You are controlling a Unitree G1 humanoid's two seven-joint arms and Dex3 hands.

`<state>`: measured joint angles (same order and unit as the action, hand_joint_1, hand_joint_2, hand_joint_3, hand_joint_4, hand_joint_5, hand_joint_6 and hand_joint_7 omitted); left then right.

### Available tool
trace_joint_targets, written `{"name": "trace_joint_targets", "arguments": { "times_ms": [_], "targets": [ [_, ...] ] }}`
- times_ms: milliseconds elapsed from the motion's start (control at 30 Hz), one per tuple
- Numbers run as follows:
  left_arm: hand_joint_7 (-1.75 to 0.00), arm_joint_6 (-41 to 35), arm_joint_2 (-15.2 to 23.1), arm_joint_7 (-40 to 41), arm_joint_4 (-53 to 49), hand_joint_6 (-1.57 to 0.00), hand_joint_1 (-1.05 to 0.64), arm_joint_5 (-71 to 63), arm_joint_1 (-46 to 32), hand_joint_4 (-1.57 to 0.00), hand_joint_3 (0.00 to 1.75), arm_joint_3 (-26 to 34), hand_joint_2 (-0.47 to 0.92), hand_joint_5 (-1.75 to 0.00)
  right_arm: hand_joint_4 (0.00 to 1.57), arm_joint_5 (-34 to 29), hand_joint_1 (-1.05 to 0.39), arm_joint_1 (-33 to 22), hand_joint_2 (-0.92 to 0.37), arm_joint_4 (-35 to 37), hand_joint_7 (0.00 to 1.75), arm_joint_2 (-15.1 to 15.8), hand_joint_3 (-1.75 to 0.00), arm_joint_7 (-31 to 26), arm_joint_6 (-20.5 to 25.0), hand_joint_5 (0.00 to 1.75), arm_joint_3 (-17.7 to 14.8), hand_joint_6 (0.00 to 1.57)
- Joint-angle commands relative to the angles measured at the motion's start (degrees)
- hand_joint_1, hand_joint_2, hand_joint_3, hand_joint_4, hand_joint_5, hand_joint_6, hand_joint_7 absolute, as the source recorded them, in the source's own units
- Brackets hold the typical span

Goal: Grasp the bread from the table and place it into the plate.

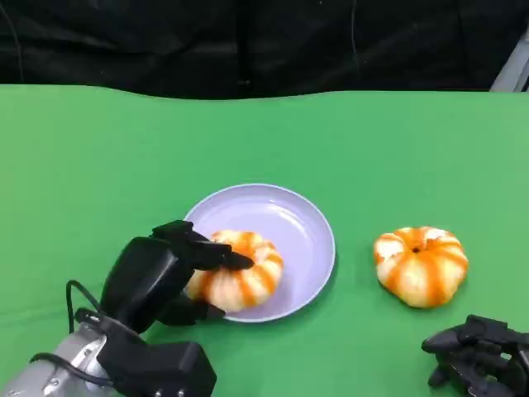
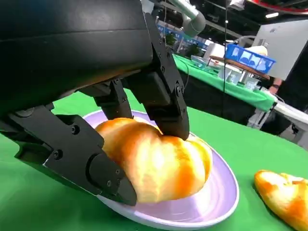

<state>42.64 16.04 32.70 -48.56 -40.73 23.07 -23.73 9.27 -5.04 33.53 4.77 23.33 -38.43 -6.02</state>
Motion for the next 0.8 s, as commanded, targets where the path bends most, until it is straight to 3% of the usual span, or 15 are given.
{"name": "trace_joint_targets", "arguments": {
  "times_ms": [33, 800],
  "targets": [
    [-0.21, -0.3, 0.8, -0.6, 0.5, -1.12, 0.01, 0.4, 0.5, -0.82, 0.07, 0.3, 0.92, -0.88, 0.75, 0.7, 0.01, -0.1, -0.92, 0.4, 0.64, 0.9, -0.39, 0.1, -0.2, 1.3, -0.7, 0.95],
    [-0.18, -1.1, 1.0, -0.6, 1.1, -1.14, 0.01, 0.2, 0.5, -0.83, 0.07, 0.3, 0.92, -0.87, 0.74, 0.9, 0.03, 0.3, -0.92, 0.8, 0.66, 0.8, -0.38, 0.2, 0.1, 1.32, -0.7, 0.95]
  ]
}}
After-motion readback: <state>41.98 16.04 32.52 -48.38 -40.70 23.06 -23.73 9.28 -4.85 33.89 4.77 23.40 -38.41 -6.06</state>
